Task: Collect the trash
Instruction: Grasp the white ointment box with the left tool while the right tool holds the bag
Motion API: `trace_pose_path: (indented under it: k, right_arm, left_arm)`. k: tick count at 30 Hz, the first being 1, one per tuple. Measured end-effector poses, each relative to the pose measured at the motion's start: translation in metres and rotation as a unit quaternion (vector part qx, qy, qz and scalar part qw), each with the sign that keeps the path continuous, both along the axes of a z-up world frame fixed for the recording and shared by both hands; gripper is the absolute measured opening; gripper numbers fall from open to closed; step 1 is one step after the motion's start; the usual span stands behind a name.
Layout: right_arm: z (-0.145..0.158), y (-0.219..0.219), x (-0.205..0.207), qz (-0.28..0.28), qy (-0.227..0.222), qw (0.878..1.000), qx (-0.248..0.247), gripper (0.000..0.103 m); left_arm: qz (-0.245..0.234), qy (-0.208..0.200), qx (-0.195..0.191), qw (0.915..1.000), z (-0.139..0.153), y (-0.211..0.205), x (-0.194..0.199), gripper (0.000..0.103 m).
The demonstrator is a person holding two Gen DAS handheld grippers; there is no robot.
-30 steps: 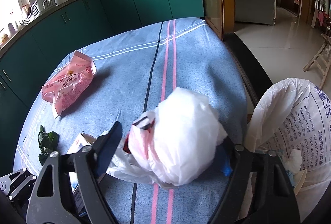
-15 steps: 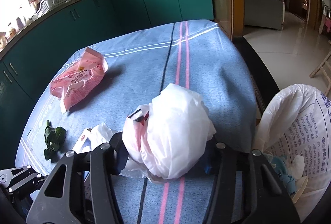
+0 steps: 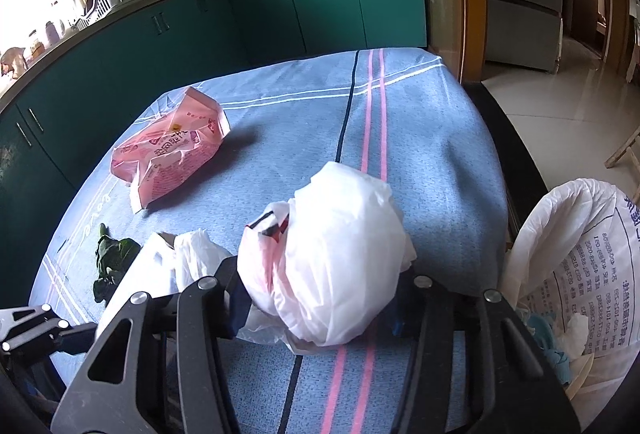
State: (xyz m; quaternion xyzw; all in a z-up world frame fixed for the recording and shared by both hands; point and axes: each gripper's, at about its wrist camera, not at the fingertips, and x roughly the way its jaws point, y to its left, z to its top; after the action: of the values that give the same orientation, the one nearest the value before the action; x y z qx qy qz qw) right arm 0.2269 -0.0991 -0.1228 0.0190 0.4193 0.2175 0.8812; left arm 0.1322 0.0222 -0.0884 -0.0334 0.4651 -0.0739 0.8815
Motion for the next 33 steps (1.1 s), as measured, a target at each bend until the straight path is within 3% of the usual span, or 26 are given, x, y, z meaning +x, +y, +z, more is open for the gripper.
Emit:
trace_pose_path:
  k: [20,27,32,33]
  right_arm:
    - [0.002,0.000,-0.002,0.000,-0.003,1.000,-0.001,0.052]
    - [0.001,-0.005,0.004,-0.031,-0.003,0.999,-0.009,0.075]
    - [-0.002,0.001,0.010,-0.025,0.001,1.000,-0.014,0.075]
    - [-0.003,0.003,0.010,-0.020,0.003,1.000,-0.012,0.071]
  left_arm:
    - [0.080,-0.044,-0.019,0.9957,0.031,0.045,-0.020,0.041]
    - [0.092,-0.043,-0.020,0.9947,0.029,0.050,-0.017,0.041]
    - [0.096,-0.043,-0.022,0.9942,0.029,0.051,-0.018,0.041]
    - [0.098,-0.044,-0.023,0.9940,0.029,0.052,-0.018,0.041]
